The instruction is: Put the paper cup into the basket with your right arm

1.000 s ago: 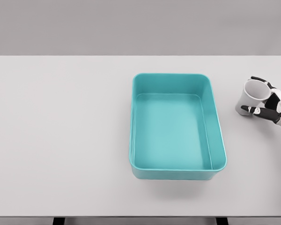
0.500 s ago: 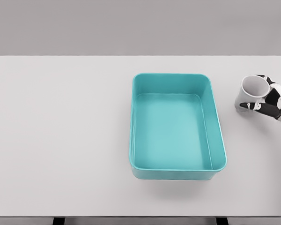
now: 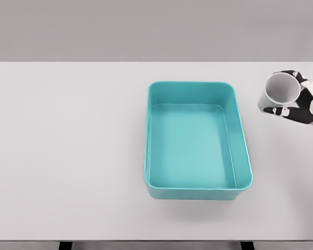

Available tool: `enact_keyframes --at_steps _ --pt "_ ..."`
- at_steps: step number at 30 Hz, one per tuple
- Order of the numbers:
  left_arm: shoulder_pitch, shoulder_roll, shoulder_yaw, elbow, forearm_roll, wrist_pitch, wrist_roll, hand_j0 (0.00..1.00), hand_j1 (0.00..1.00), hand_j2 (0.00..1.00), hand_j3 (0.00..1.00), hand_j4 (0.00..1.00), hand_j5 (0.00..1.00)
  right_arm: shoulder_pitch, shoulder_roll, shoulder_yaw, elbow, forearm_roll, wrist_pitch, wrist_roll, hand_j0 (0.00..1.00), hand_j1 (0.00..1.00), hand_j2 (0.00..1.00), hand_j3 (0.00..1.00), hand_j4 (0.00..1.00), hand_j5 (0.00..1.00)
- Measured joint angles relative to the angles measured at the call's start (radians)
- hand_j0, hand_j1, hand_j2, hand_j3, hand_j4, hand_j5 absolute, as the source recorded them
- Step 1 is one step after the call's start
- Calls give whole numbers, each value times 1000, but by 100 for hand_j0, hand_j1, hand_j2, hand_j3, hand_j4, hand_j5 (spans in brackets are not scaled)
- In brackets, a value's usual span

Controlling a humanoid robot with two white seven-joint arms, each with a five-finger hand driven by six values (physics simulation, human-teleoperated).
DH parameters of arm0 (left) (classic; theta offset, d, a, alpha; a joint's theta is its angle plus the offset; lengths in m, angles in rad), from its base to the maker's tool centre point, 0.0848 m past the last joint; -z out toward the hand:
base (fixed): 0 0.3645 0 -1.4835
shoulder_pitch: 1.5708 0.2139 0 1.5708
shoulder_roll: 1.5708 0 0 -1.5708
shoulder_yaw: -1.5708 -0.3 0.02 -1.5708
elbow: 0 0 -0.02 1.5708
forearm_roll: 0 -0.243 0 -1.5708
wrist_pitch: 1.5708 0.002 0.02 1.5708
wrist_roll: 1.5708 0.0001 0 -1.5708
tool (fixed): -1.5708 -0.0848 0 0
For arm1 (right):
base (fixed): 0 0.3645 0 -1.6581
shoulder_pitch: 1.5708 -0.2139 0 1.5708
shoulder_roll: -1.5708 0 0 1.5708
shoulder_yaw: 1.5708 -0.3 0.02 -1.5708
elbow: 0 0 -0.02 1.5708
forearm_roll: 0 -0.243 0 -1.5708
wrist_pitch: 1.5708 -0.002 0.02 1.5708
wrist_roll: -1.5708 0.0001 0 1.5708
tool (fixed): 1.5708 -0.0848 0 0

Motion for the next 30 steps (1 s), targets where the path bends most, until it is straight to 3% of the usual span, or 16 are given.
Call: enact_keyframes --at_steps 7,21,30 --pt "0 0 0 0 0 0 0 100 100 100 100 100 100 2 -3 0 -147 70 -20 0 46 46 46 46 46 46" --pt "0 0 0 0 0 0 0 100 100 100 100 100 100 -12 -4 68 -353 250 -25 1 46 46 46 46 46 46" --pt "0 0 0 0 0 0 0 100 100 100 100 100 100 -60 -105 172 -452 335 -41 0 46 46 46 46 46 46"
